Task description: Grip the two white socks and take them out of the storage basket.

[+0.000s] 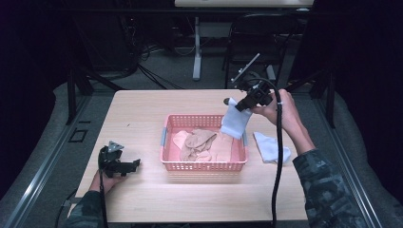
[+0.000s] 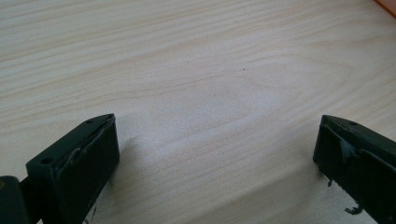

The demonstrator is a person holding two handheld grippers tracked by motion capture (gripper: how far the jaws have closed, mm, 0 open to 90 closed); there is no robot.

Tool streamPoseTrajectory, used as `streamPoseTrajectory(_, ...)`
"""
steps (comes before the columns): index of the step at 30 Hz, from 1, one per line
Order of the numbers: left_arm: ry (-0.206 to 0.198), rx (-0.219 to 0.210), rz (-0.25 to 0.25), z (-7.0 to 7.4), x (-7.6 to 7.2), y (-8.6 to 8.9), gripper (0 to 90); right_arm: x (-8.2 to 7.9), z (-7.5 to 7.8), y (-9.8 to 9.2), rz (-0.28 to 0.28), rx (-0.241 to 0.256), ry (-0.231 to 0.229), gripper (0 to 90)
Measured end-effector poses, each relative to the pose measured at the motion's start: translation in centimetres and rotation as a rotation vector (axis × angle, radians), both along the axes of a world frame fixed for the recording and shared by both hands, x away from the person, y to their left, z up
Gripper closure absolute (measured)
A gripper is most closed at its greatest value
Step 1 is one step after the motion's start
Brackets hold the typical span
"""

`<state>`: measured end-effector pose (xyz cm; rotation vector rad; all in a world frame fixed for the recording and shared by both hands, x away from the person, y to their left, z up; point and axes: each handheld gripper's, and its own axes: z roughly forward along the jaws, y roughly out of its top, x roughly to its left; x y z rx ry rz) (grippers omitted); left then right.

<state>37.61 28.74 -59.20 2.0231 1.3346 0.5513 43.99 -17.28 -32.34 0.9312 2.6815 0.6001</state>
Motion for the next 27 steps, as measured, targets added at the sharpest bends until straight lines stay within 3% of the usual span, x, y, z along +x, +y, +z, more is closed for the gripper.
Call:
streamPoseTrajectory(7,0.000,0.000,0.000,0.0,0.0,0.0,0.2,-0.9,1.1,-2.6,-0.037,-0.006,-0.015,85.4)
streamPoseTrajectory(15,0.000,0.000,0.000,0.0,0.0,0.0,0.2,-1.8,1.1,-5.3,-0.085,-0.016,-0.032,85.4)
streamPoseTrajectory(27,0.000,0.000,0.000,0.0,0.0,0.0,0.2,-1.7,-1.1,-9.6,-0.186,-0.038,0.004,85.4)
